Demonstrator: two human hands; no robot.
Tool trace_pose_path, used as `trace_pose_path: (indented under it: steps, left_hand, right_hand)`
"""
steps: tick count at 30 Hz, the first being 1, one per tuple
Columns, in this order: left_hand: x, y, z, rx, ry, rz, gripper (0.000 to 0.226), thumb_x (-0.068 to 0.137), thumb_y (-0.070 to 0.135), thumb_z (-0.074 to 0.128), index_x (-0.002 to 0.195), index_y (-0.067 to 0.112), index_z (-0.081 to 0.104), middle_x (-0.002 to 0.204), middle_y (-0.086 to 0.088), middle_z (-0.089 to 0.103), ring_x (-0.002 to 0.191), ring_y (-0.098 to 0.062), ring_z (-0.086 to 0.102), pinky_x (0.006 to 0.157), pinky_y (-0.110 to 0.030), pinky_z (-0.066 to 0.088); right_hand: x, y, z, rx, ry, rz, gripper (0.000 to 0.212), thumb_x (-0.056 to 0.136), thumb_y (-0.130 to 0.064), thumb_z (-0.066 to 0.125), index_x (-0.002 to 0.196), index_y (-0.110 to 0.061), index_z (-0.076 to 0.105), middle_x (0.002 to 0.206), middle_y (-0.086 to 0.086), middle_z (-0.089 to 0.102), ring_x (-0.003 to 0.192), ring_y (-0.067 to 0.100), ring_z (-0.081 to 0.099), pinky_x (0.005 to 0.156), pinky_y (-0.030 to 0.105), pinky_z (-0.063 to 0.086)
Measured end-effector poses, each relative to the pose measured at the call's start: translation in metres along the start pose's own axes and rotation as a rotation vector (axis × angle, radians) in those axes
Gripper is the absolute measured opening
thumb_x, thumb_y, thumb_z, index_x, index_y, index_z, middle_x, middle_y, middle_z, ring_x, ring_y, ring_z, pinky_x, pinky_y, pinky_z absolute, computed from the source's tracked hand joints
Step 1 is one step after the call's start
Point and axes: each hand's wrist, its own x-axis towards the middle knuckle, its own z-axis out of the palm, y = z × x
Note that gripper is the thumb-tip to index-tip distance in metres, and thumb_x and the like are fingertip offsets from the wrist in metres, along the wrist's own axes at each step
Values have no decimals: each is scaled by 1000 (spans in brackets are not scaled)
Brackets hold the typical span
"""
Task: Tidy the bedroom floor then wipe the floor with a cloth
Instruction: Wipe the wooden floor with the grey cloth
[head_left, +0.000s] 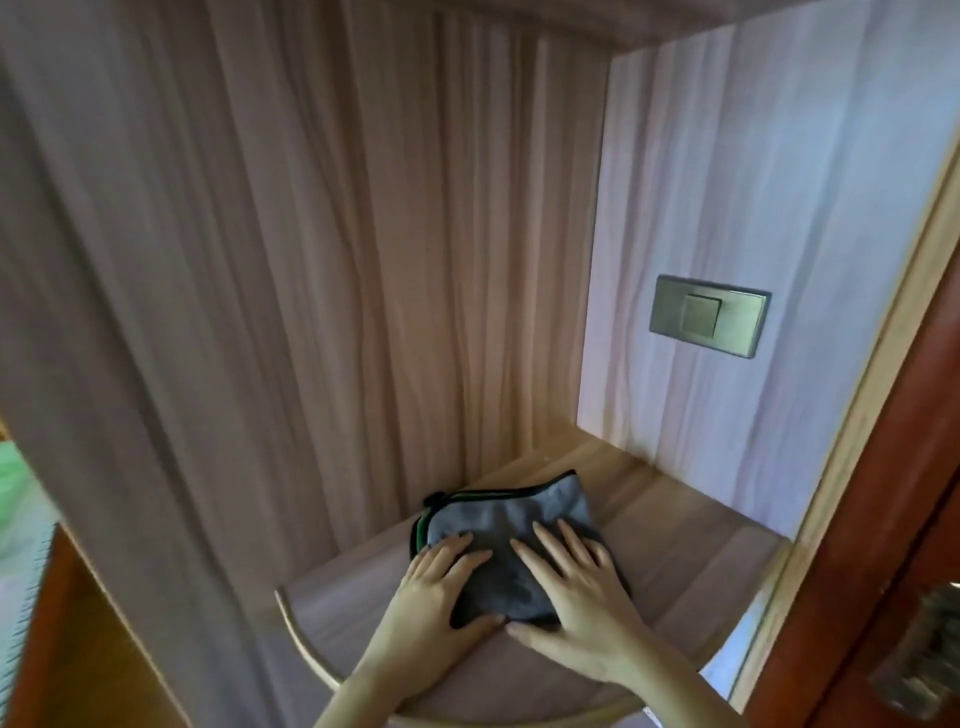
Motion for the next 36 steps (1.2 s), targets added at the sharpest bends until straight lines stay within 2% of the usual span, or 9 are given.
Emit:
trace_pose_path:
  steps: [2,4,8,12,19,23,28,34,36]
  left_hand:
    - [-1,5,-3,-34,3,-42,78,73,79,31,138,36,39,144,21,25,132,4,19,108,-9,6]
    - [0,7,-4,-24,13,-74,77,73,77,32,138,37,38,147,20,26,135,1,21,104,-4,2]
    - [-4,10,-7,-16,30,-103,61,82,58,53,136,32,43,146,12,37,134,-6,31,104,-5,10]
    - [-6,13,-11,-103,-4,-163,60,75,23,59,134,26,47,141,5,46,131,-10,39,104,-10,21]
    - [-5,11,-7,-80,97,-205,55,74,15,55,128,21,53,129,-2,58,118,-18,54,94,-17,37]
    - [-10,16,-9,-22,144,-191,47,79,27,57,125,19,57,124,-1,62,111,-15,56,88,-21,39]
    - [-14,26,-13,-135,197,-283,46,76,44,65,117,22,65,115,4,68,106,-5,55,84,-13,38]
    - [-66,38,-15,-42,204,-335,43,83,40,60,123,24,62,129,8,59,122,-8,51,101,-19,36]
    - [-97,49,-16,3,281,-356,41,85,39,58,123,23,62,128,8,60,121,-5,50,102,-18,35]
  right_hand:
    - [-1,0,2,49,28,-10,61,80,-71,39,126,-34,55,129,-5,59,115,23,60,86,38,50]
    - [1,-1,4,107,69,-6,56,75,-62,47,120,-33,60,124,-5,62,112,23,61,85,39,51]
    - [4,3,7,116,165,-34,47,78,-51,48,116,-29,64,121,-1,65,111,25,62,83,42,52]
    - [1,4,9,204,268,-52,48,63,-23,80,109,-20,69,113,4,68,106,25,65,78,40,53]
    - [5,11,10,330,390,-69,58,47,12,79,99,-12,70,97,2,72,91,23,69,72,36,55]
    - [4,18,9,508,349,-5,46,66,6,72,108,-14,68,103,1,71,93,22,68,79,34,54]
    - [1,22,0,592,305,-137,36,69,-19,82,104,-16,72,102,-5,72,93,10,66,78,18,46]
    - [-3,10,-1,580,210,-301,35,66,-19,84,100,-17,75,105,0,72,102,13,66,88,31,52]
    - [-12,-8,-1,575,175,-324,32,67,-20,83,99,-19,75,105,0,72,103,12,65,90,28,49]
